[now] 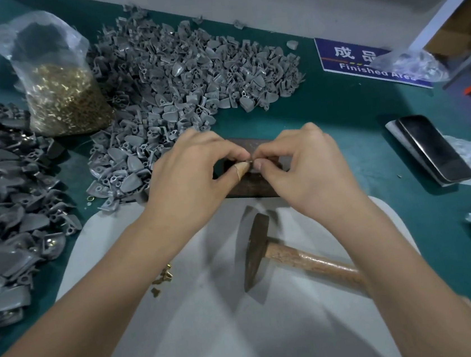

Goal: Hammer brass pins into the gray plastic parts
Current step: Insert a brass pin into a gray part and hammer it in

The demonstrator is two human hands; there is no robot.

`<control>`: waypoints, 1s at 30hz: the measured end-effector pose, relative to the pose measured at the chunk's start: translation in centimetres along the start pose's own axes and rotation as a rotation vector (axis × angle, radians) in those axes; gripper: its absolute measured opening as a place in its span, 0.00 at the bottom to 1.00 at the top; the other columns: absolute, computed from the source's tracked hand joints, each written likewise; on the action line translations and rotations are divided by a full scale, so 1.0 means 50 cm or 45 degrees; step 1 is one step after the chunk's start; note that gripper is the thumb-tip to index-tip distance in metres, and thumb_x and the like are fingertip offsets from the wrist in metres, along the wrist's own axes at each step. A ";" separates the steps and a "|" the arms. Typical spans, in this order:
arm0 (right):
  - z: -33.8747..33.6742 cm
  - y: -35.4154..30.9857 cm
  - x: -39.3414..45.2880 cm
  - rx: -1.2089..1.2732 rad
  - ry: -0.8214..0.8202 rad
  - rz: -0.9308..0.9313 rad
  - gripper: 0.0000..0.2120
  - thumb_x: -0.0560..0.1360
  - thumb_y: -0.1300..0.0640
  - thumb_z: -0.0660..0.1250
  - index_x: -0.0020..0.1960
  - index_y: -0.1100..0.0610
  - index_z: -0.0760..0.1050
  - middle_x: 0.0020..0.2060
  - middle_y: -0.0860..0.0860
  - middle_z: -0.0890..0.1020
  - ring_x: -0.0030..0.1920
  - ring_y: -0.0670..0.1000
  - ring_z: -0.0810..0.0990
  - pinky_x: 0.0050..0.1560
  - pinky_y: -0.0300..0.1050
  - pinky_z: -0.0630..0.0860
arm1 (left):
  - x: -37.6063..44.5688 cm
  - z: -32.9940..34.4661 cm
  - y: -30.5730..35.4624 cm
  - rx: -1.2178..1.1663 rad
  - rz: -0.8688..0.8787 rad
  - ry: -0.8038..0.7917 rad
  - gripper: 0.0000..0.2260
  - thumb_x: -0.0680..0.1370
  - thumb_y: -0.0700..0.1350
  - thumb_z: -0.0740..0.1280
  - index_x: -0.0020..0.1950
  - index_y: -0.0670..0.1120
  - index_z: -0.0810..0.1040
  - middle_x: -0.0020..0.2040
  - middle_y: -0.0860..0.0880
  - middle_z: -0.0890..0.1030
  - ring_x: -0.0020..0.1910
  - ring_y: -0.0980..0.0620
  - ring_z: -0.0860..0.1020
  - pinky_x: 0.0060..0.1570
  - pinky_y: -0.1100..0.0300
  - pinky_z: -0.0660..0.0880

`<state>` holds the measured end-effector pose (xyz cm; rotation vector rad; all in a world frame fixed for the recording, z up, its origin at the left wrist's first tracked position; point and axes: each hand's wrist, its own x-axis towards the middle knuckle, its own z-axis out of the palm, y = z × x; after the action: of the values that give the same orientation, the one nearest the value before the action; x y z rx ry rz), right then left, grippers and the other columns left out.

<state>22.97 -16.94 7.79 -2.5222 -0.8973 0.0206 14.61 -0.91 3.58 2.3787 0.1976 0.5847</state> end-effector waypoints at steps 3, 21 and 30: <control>-0.004 0.003 0.008 0.012 -0.035 -0.016 0.06 0.77 0.53 0.71 0.45 0.43 0.85 0.37 0.45 0.79 0.51 0.54 0.72 0.48 0.54 0.76 | 0.000 0.001 -0.001 -0.035 -0.029 -0.012 0.06 0.77 0.52 0.74 0.53 0.57 0.85 0.49 0.58 0.81 0.54 0.54 0.74 0.52 0.47 0.75; 0.007 0.093 -0.305 -0.166 -0.045 -0.120 0.16 0.80 0.45 0.66 0.64 0.50 0.79 0.54 0.46 0.76 0.53 0.52 0.76 0.50 0.52 0.78 | 0.001 0.005 -0.009 -0.155 -0.102 -0.083 0.04 0.78 0.54 0.72 0.52 0.59 0.84 0.49 0.60 0.77 0.51 0.57 0.76 0.54 0.48 0.76; -0.061 0.163 -0.386 -0.541 0.019 -0.013 0.20 0.79 0.40 0.59 0.64 0.49 0.79 0.51 0.44 0.78 0.50 0.50 0.77 0.45 0.46 0.77 | 0.003 0.011 -0.019 -0.179 -0.013 -0.015 0.04 0.77 0.52 0.73 0.51 0.56 0.84 0.47 0.60 0.78 0.49 0.56 0.74 0.52 0.49 0.76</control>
<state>13.10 -35.37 4.42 -2.9007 -0.9940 -0.2134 14.98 -0.44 2.63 2.2434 0.1580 0.5608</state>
